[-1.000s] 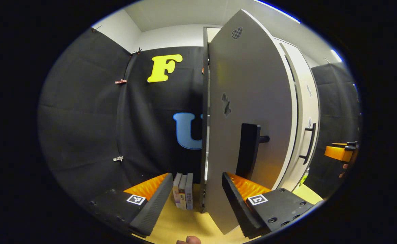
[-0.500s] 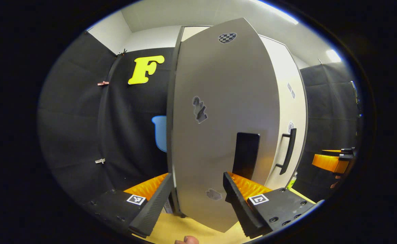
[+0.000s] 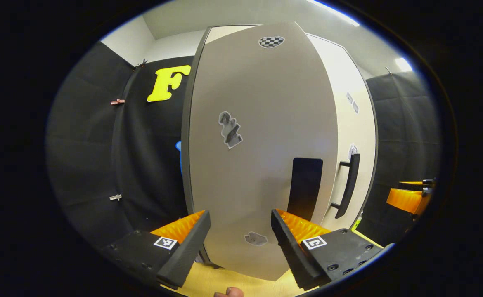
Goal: Grab one shoe with the right hand and put it into the shoe cabinet, grab the other shoe with the left hand and put it into the shoe cabinet; then close the right door with the right hand and the left door with the left hand.
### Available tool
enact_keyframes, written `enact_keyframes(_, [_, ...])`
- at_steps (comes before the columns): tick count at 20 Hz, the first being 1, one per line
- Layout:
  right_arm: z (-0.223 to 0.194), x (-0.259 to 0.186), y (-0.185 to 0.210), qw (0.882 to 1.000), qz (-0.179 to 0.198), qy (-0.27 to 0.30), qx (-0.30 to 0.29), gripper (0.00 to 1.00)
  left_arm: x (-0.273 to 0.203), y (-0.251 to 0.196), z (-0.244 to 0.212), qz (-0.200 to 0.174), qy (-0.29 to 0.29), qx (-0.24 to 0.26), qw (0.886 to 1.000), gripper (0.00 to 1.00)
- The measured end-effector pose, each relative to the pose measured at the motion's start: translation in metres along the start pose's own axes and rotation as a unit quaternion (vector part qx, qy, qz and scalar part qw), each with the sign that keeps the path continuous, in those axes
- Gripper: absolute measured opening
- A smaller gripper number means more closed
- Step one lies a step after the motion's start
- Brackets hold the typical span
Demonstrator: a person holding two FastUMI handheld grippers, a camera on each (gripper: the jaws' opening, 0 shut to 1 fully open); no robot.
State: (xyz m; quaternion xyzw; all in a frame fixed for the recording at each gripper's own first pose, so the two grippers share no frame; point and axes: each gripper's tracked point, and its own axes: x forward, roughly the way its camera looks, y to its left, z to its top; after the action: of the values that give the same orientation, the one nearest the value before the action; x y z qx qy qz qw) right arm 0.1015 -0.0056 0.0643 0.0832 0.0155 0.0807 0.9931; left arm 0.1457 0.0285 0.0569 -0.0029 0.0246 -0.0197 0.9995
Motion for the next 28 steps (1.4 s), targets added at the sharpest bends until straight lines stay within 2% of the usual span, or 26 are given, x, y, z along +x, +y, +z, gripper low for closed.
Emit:
enact_keyframes(3, [0.001, 0.002, 0.0, 1.0, -0.002, -0.001, -0.003, 0.98, 0.01, -0.001, -0.001, 0.003, -0.003, 0.01, 1.0, 0.95])
enact_keyframes(4, [0.0, 0.003, 0.001, 1.0, -0.002, -0.001, -0.002, 0.98, 0.011, -0.001, -0.001, 0.004, -0.004, 0.011, 1.0, 0.92])
enact_keyframes(5, [0.0, 0.004, 0.002, 1.0, -0.001, 0.0, -0.001, 0.98, 0.012, -0.002, -0.001, 0.005, -0.002, 0.011, 1.0, 0.95])
enact_keyframes(6, [0.0, 0.005, 0.002, 1.0, -0.001, 0.0, -0.002, 0.98, 0.012, -0.001, -0.003, 0.005, -0.001, 0.009, 1.0, 0.92])
enact_keyframes(10, [0.003, 0.005, 0.007, 1.0, 0.002, -0.003, -0.001, 0.98, 0.008, -0.003, 0.0, 0.001, -0.001, 0.004, 1.0, 0.94])
enact_keyframes(17, [0.004, 0.0, 0.006, 1.0, -0.019, 0.001, -0.017, 0.98, -0.015, -0.017, 0.008, -0.016, -0.011, 0.002, 1.0, 0.95])
enact_keyframes(18, [0.005, -0.003, 0.006, 1.0, -0.022, -0.001, -0.019, 0.98, -0.019, -0.02, 0.008, -0.016, -0.012, 0.003, 1.0, 0.92])
enact_keyframes(22, [0.012, -0.017, 0.007, 0.999, -0.026, -0.012, -0.022, 0.98, -0.037, -0.029, 0.008, -0.02, -0.015, 0.004, 1.0, 0.95])
enact_keyframes(25, [0.017, -0.027, 0.008, 0.999, -0.032, -0.022, -0.03, 0.98, -0.052, -0.038, 0.007, -0.03, -0.013, -0.003, 0.999, 0.92])
enact_keyframes(28, [0.02, -0.036, 0.012, 0.998, -0.033, -0.028, -0.039, 0.98, -0.065, -0.042, 0.007, -0.034, -0.014, -0.002, 0.999, 0.95])
